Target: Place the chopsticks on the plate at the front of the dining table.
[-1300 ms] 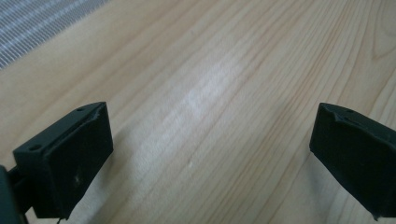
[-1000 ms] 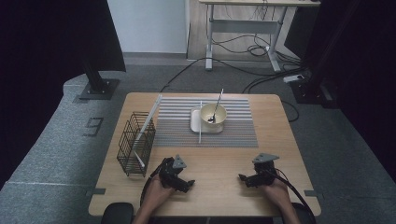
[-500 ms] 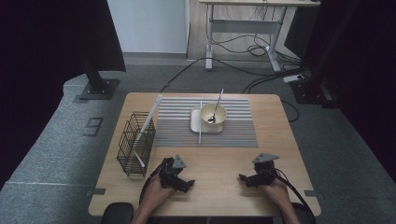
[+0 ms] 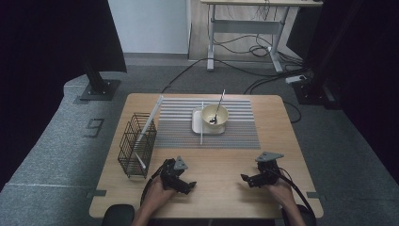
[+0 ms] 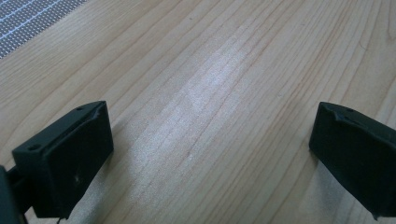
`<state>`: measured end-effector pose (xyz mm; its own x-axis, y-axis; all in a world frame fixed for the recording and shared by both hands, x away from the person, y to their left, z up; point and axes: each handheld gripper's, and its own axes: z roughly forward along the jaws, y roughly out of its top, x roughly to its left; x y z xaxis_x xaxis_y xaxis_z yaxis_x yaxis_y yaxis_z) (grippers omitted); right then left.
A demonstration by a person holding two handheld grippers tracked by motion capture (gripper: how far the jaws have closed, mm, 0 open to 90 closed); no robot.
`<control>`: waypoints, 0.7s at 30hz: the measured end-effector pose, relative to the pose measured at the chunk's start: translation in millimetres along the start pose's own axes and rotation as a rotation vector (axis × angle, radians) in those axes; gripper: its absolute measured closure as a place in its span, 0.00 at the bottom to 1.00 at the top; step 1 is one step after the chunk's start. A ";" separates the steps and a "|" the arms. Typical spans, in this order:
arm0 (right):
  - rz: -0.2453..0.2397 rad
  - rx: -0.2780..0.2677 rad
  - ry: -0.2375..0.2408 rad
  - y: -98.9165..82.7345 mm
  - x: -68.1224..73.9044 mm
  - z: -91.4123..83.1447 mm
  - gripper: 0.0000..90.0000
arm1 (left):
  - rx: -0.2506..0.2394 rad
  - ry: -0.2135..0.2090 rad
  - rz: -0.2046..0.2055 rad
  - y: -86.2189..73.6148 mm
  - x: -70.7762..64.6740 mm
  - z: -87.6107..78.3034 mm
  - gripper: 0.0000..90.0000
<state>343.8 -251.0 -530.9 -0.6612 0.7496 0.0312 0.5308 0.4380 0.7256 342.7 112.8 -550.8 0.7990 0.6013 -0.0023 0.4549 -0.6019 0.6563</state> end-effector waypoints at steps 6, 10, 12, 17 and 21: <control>-0.007 -0.021 0.036 10.7 2.4 -10.4 0.00 | 0.000 0.000 0.001 0.0 0.0 0.0 0.00; -0.025 -0.034 0.059 25.4 5.9 -18.9 0.00 | 0.000 0.001 0.002 0.1 0.1 0.0 0.00; -0.030 -0.036 0.068 32.3 8.0 -21.8 0.00 | -0.001 0.000 0.000 0.1 0.0 0.0 0.00; -0.049 -0.049 0.102 50.0 15.1 -28.2 0.00 | -0.003 0.000 -0.002 0.0 -0.2 0.2 0.00; -0.080 -0.054 0.119 66.1 23.0 -32.8 0.00 | -0.001 -0.001 -0.002 0.2 -0.1 0.0 0.00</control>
<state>346.3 -221.1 -459.7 -0.7599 0.6480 0.0504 0.4469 0.4645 0.7646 342.7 112.6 -550.7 0.7986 0.6018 -0.0040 0.4559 -0.6006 0.6568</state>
